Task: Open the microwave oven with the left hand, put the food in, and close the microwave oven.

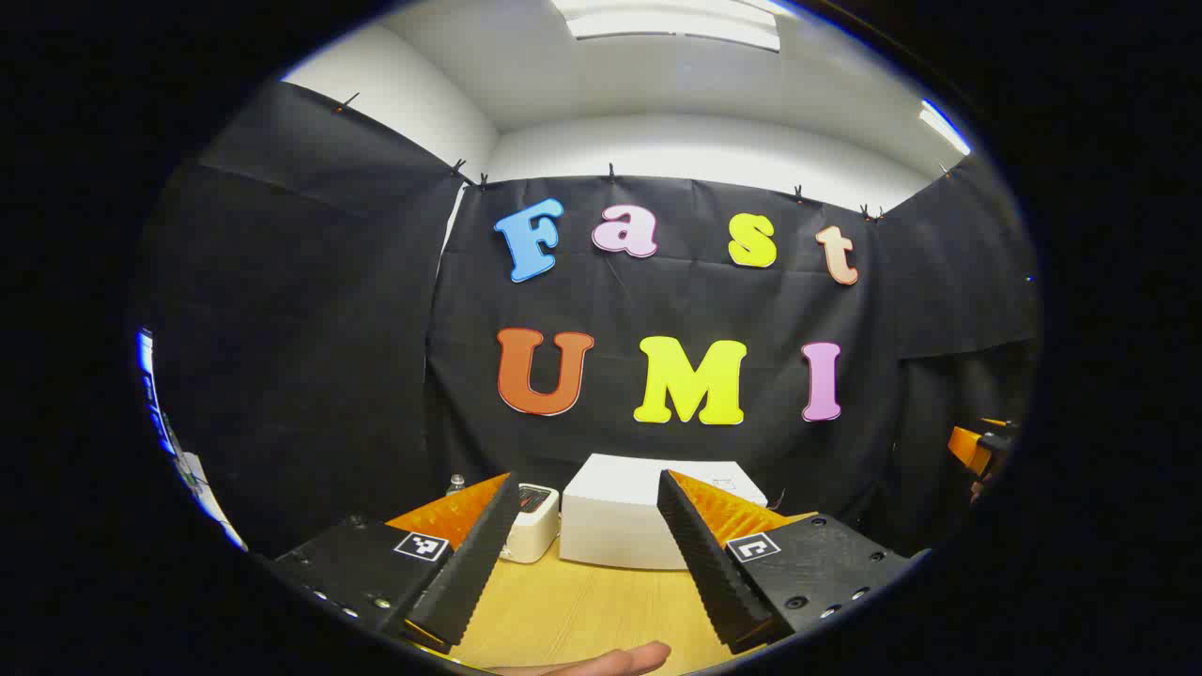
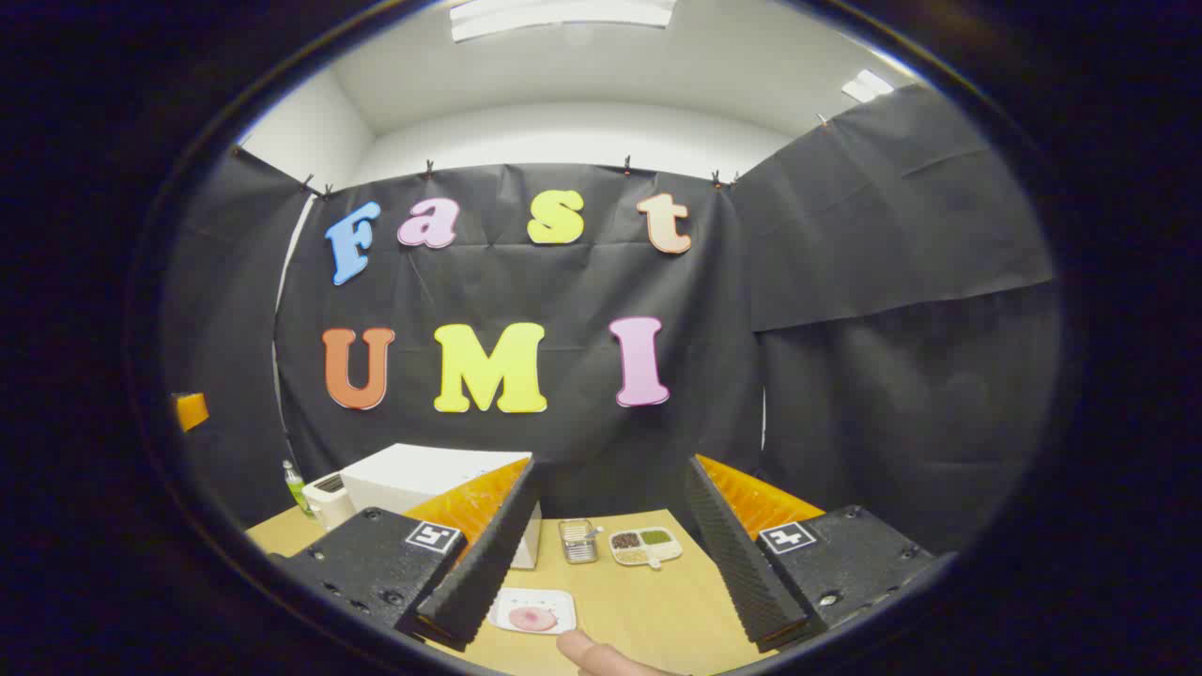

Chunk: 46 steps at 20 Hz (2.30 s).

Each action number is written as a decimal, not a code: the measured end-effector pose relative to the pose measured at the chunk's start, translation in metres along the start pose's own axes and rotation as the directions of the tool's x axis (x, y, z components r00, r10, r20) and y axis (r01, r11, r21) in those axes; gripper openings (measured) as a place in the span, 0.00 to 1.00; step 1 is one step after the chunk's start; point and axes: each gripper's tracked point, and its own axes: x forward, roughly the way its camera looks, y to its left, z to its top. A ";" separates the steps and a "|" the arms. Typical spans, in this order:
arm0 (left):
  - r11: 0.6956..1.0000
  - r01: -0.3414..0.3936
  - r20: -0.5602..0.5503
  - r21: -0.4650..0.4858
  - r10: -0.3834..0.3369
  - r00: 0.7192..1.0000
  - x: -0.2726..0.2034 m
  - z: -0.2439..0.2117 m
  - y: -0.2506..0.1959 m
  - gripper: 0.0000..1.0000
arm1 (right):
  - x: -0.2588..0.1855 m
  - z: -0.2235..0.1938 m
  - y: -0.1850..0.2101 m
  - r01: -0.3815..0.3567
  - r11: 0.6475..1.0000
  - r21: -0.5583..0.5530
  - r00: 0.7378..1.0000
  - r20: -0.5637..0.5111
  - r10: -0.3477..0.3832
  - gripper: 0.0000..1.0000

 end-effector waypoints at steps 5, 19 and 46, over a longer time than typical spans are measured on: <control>0.999 0.014 0.027 0.038 -0.015 1.000 0.002 -0.001 -0.001 0.92 | -0.001 0.002 -0.009 0.014 1.000 -0.028 1.000 0.012 -0.013 1.00; 0.997 0.042 -0.003 0.069 -0.042 0.999 0.012 -0.017 -0.024 0.92 | -0.002 -0.004 -0.017 -0.011 1.000 -0.022 1.000 0.016 0.012 1.00; 0.936 0.341 -0.245 -0.085 -0.351 0.904 0.208 -0.246 -0.200 0.92 | 0.023 -0.045 -0.067 -0.003 0.997 -0.072 1.000 -0.021 0.002 1.00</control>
